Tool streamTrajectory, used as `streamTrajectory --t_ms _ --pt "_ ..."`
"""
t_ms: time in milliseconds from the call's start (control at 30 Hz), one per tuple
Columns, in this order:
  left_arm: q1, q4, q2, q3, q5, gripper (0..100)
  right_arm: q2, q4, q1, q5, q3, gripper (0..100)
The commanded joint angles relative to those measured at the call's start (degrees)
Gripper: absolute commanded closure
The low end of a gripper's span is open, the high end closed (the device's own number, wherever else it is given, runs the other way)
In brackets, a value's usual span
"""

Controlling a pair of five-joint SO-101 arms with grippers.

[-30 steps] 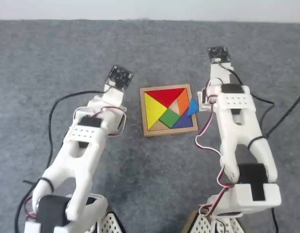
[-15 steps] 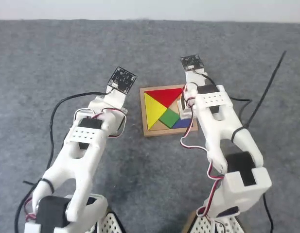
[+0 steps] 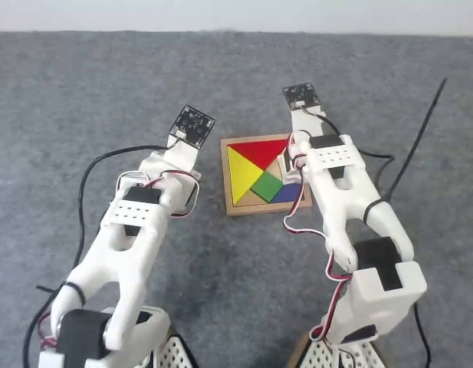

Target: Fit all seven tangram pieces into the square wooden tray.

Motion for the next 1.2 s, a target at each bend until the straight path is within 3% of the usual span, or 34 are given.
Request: streamTrajectory --t_ms 0,400,567,800,1167 --pt "-0.2 -1.1 -2.4 -0.4 -0.4 99 0.1 -1.1 -0.7 -0.2 -2.9 74.6" --pt "-0.2 -1.1 -2.5 -0.4 -0.4 99 11.7 4.4 -0.4 -2.1 -14.2 75.0" --pt "-0.1 -1.1 -2.4 -0.4 -0.4 99 12.8 6.9 -0.5 -2.3 -15.4 84.8" --pt "-0.1 -1.1 -2.2 -0.4 -0.4 99 12.8 8.4 -0.7 -1.9 -15.6 73.1" --pt "0.0 -1.1 -2.1 -0.4 -0.4 99 12.8 8.9 -0.4 -2.2 -15.5 87.2"
